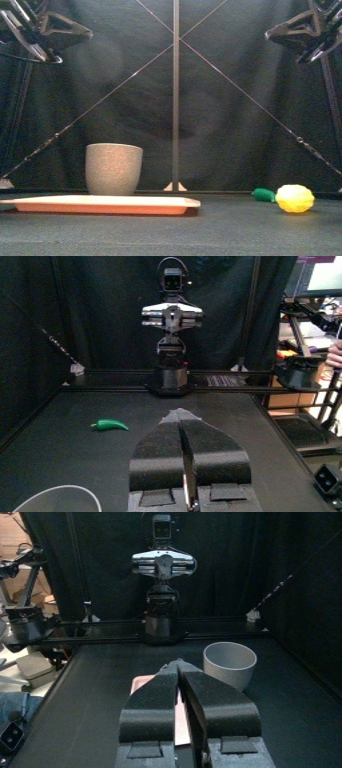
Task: Pick the corn then place it on the pink plate
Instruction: Pick the corn
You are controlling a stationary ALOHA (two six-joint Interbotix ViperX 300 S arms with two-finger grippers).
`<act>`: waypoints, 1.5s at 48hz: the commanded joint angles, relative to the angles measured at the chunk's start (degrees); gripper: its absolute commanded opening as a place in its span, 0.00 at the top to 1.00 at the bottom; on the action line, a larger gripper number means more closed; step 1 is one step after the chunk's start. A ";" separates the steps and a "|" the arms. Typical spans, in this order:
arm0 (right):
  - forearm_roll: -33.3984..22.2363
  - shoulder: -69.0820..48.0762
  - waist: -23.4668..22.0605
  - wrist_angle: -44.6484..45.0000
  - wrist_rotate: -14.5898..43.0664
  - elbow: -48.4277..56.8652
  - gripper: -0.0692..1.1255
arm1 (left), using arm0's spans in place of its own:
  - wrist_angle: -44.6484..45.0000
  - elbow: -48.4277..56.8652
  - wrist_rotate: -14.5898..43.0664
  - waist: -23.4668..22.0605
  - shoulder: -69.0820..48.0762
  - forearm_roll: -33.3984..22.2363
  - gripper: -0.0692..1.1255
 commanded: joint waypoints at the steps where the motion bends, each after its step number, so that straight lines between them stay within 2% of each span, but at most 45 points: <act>1: 0.26 1.32 -0.09 -0.26 0.35 -0.35 0.96 | 0.53 -2.46 0.18 0.26 -0.79 -0.09 0.99; 10: 2.20 4.83 0.09 2.46 3.16 -1.14 0.90 | 1.67 -2.55 0.00 0.26 -1.49 -0.26 0.97; 20: 3.16 10.37 1.67 14.06 7.29 -4.75 0.88 | 2.72 -2.37 0.09 0.35 -1.67 -0.70 0.97; 26: 3.69 12.74 3.69 19.60 9.05 -6.24 0.81 | 2.81 -2.29 0.18 0.35 -1.67 -0.79 0.96; 32: 5.45 13.80 4.22 21.53 11.87 -5.80 0.66 | 2.81 -2.29 0.18 0.35 -1.58 -0.79 0.96; 42: 6.06 16.96 4.13 21.62 16.79 -3.60 0.22 | 3.78 -2.29 0.26 0.44 -1.67 -0.70 0.96; 47: 5.89 19.60 4.39 21.53 16.88 -3.78 0.06 | 3.87 -2.29 0.18 0.44 -1.58 -0.79 0.96; 49: 5.80 21.01 4.48 21.62 16.88 -3.96 0.04 | 3.96 -2.29 0.18 0.44 -1.58 -0.79 0.96; 57: 2.20 26.81 4.57 24.43 16.70 -6.24 0.08 | 4.04 -2.29 0.26 0.53 -1.58 -0.70 0.96; 67: -4.83 34.28 5.01 32.61 16.79 -10.37 0.08 | 4.04 -2.29 0.26 1.14 -1.67 -0.70 0.96; 72: -8.70 36.74 5.54 40.17 16.70 -13.36 0.08 | 4.13 -2.37 0.26 1.41 -1.67 -0.79 0.96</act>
